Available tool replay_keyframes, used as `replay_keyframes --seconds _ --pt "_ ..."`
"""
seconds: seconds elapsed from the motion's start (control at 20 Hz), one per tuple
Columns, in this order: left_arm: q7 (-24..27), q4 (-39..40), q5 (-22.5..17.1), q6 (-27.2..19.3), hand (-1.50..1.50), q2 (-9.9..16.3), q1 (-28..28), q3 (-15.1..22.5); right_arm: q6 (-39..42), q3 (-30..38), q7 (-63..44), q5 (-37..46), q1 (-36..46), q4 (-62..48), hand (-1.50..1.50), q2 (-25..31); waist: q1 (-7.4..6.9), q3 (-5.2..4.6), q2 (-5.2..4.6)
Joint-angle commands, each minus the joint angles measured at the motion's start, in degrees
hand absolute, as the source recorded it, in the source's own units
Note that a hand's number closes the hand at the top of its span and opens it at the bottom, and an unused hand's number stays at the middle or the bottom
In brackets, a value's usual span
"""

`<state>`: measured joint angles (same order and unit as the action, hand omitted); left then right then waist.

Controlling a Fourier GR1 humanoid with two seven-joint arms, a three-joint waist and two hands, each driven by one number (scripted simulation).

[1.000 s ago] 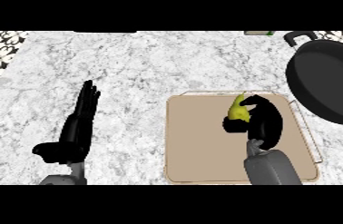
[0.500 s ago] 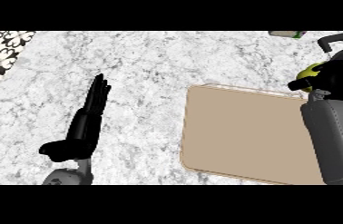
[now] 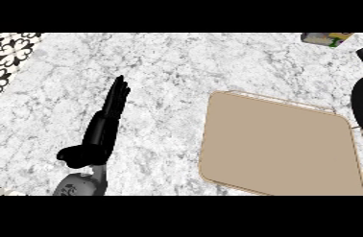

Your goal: Pick the pear from the tray and place it in the pot

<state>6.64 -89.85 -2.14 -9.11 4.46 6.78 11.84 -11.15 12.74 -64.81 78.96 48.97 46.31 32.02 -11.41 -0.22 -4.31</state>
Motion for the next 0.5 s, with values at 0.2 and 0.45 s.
replay_keyframes --seconds 0.2,0.45 --pt "-0.44 0.94 0.80 -0.94 0.00 -0.84 1.70 0.16 2.41 2.21 -13.88 10.22 9.57 -11.71 1.50 4.03 0.05 0.19 0.23" --pt "-0.78 0.82 -0.05 -0.44 0.00 -0.85 1.21 -0.12 1.98 4.64 -17.61 14.27 11.89 -16.28 1.50 4.60 1.22 0.30 0.70"
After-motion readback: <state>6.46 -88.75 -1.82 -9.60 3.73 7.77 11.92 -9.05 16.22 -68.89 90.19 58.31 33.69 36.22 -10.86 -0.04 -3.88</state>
